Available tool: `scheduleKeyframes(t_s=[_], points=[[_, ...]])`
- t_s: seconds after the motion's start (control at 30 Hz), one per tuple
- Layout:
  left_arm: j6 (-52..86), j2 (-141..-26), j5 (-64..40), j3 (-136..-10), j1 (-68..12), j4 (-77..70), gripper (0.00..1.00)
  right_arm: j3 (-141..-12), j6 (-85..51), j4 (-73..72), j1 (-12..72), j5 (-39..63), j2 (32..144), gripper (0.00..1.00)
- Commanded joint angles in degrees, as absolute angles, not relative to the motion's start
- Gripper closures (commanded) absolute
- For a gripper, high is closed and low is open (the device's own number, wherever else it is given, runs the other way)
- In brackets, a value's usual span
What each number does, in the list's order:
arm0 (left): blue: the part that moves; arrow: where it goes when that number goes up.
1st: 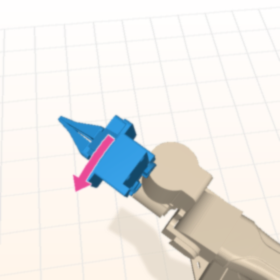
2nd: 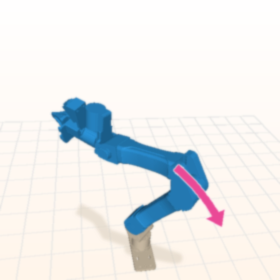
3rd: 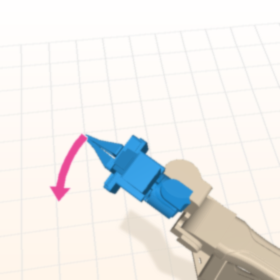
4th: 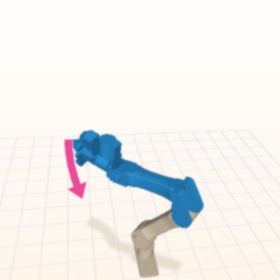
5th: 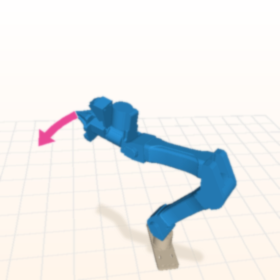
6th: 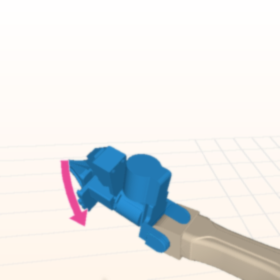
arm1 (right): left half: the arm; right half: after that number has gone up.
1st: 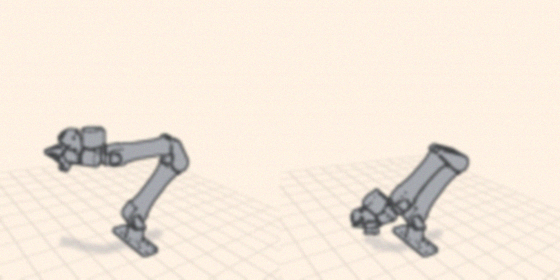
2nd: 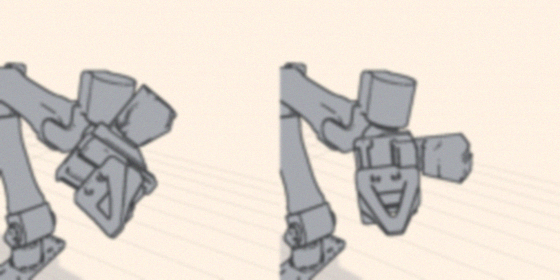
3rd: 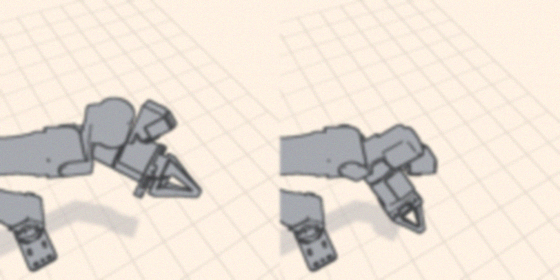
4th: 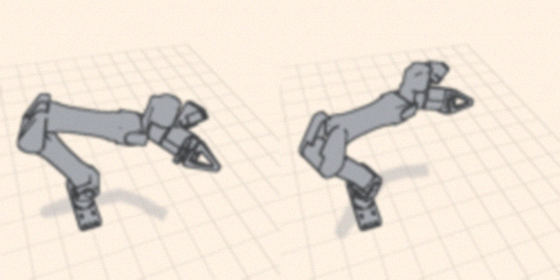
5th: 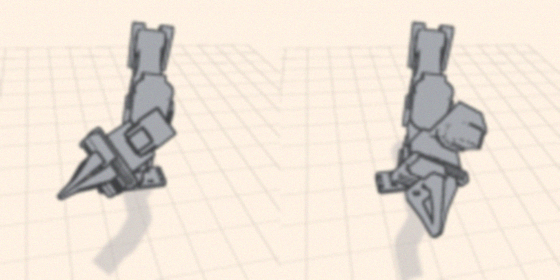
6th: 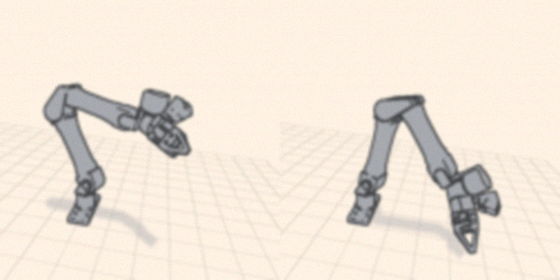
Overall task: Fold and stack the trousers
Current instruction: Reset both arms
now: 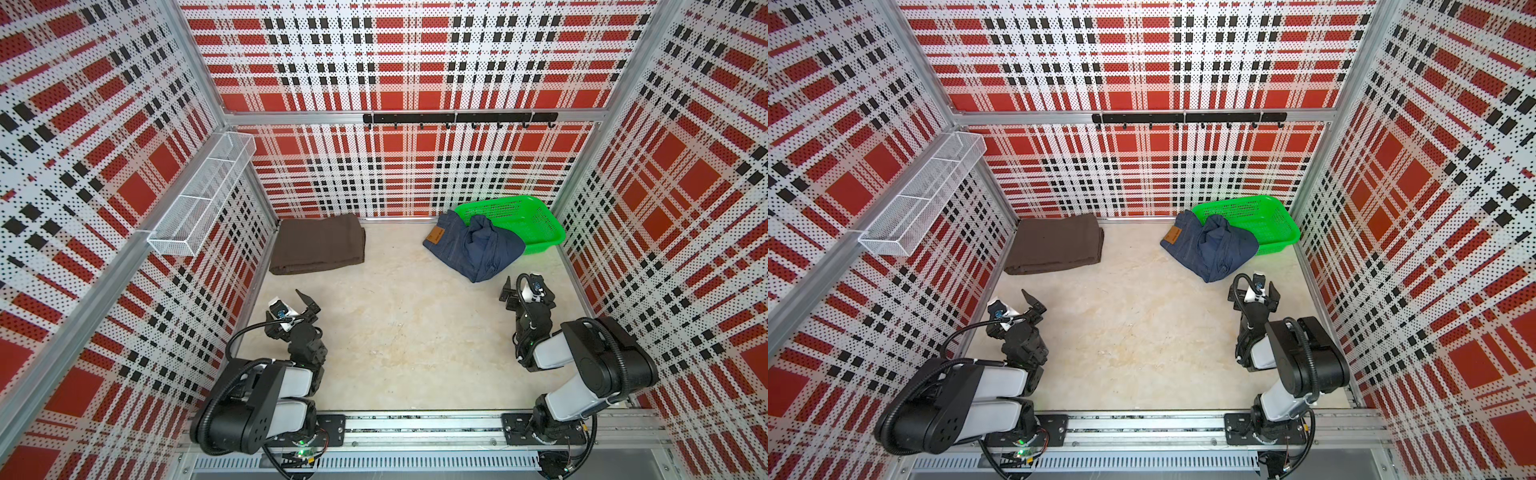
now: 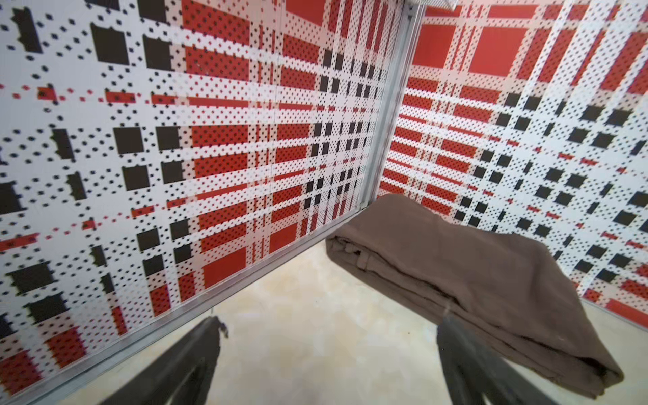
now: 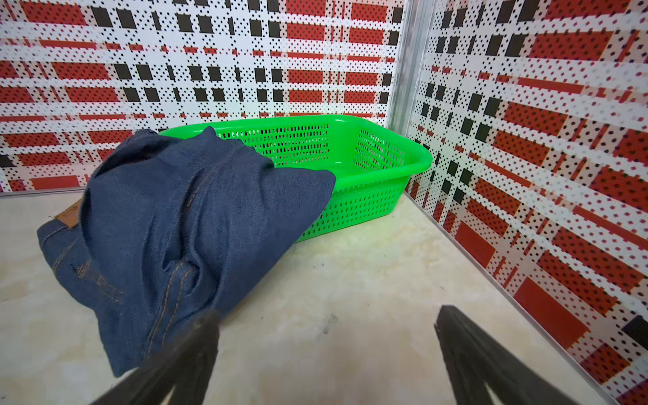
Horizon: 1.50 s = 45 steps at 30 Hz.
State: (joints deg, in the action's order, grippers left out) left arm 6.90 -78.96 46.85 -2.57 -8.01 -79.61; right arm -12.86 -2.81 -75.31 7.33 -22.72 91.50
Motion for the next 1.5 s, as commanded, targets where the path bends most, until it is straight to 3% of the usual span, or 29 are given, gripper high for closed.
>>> scheduleKeyframes(t_s=[0.0, 0.13, 0.27, 0.4, 1.47], points=[[2.8, -86.3, 41.3, -2.9, -6.3, -96.3, 0.02, -14.5, -2.5, -72.3, 6.8, -22.7, 90.9, 0.00], [1.8, -85.6, 40.2, -5.5, -7.4, -89.8, 0.02, -14.7, -2.6, -71.9, 6.6, -22.2, 90.9, 0.00], [1.7, -87.2, 32.1, -10.8, -5.8, -80.5, 0.02, -15.5, -3.8, -69.7, 5.6, -21.3, 90.7, 0.00], [4.2, -90.6, 25.0, -10.1, -1.8, -84.7, 0.02, -15.5, -4.0, -69.6, 5.4, -21.0, 90.5, 0.00], [2.8, -90.6, 27.0, -10.5, -3.3, -84.0, 0.02, -15.3, -3.9, -70.0, 5.4, -21.1, 90.4, 0.00]])
